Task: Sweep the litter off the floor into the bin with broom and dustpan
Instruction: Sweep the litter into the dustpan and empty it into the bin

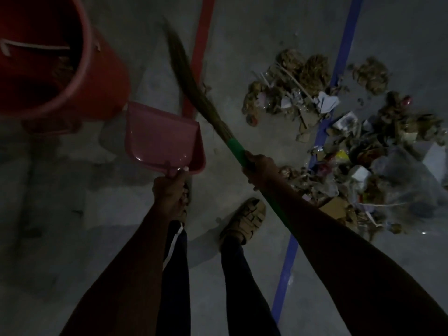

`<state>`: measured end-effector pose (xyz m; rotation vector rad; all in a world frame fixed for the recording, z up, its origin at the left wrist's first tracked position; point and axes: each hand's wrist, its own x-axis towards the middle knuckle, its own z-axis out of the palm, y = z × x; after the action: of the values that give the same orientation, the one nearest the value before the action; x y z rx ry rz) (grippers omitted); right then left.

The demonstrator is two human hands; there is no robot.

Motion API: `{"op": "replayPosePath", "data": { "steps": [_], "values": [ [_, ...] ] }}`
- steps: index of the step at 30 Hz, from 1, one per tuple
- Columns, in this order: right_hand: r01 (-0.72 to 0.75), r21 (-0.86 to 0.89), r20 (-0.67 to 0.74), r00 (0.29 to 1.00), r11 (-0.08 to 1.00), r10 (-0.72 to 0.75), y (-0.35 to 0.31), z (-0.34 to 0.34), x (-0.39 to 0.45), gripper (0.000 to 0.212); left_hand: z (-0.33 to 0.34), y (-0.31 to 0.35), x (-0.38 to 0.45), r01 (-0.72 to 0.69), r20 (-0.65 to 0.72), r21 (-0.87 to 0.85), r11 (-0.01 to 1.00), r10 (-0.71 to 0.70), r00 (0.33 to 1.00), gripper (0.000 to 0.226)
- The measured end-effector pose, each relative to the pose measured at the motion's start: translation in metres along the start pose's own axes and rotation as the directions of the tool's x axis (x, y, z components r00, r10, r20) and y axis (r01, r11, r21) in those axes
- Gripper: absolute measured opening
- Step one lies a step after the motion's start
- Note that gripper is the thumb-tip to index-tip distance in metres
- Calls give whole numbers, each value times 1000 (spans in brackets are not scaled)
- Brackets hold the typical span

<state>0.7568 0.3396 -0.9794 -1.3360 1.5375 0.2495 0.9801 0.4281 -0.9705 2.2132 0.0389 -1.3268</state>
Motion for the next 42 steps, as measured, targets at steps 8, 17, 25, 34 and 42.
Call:
{"op": "replayPosePath", "data": {
  "steps": [8,17,25,34,42],
  "values": [
    [21,-41,-94,995,999,-25,39,6,44,52,29,-24,36,-15,48,85,996,11,999,56],
    [-154,402,-188,951,902,246,98,-31,43,50,75,-24,33,-154,121,298,942,122,985,49],
    [-110,752,-270,849,650,455,170,-32,13,56,115,-17,16,-257,211,355,899,191,959,43],
    [-94,509,-588,688,856,425,236,-27,-38,23,140,-21,-8,-270,259,393,879,176,950,48],
    [17,227,-672,726,974,144,240,-2,-63,53,142,-27,-8,-262,256,391,882,170,952,50]
  ]
}}
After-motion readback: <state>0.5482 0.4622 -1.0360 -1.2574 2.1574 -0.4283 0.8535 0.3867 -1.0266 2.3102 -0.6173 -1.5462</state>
